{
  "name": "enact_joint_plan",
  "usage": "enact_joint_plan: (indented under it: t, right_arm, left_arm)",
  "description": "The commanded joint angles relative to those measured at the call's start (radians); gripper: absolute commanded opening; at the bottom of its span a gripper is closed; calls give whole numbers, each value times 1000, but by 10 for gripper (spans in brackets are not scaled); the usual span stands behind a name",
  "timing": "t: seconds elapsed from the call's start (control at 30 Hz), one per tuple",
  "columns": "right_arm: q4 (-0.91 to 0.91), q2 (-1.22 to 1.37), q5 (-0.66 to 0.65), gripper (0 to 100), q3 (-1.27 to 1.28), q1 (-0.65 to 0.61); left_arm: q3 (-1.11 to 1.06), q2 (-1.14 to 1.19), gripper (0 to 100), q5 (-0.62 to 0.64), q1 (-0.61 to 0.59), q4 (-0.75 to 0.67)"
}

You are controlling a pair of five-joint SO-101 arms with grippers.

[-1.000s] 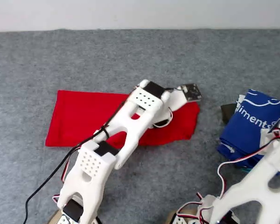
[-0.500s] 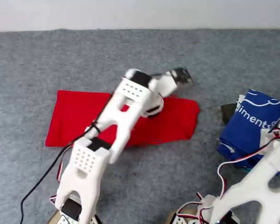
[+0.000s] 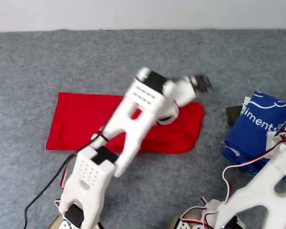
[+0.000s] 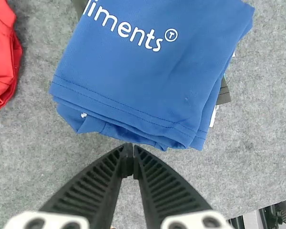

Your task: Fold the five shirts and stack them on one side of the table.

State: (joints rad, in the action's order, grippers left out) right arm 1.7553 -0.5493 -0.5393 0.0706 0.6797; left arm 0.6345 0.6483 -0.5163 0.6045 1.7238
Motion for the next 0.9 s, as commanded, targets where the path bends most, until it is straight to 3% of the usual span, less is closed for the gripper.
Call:
enact_joint_plan:
  t: [0.0,0.17,0.57,0.87]
  right_arm:
    - [38,-24,0,9,-5,2]
    - [38,-21,0,9,-5,2]
    - [38,-19,0,9,-5,2]
    - [38,-21,0,9,-5,1]
  left_arm:
    - [-120,-101,15,-14,72,28]
    - [-203,-109,15,-15,91,6]
    - [-364,-107,15,-149,-135,-259]
    - [-326,-118,15,-144,-163,-269]
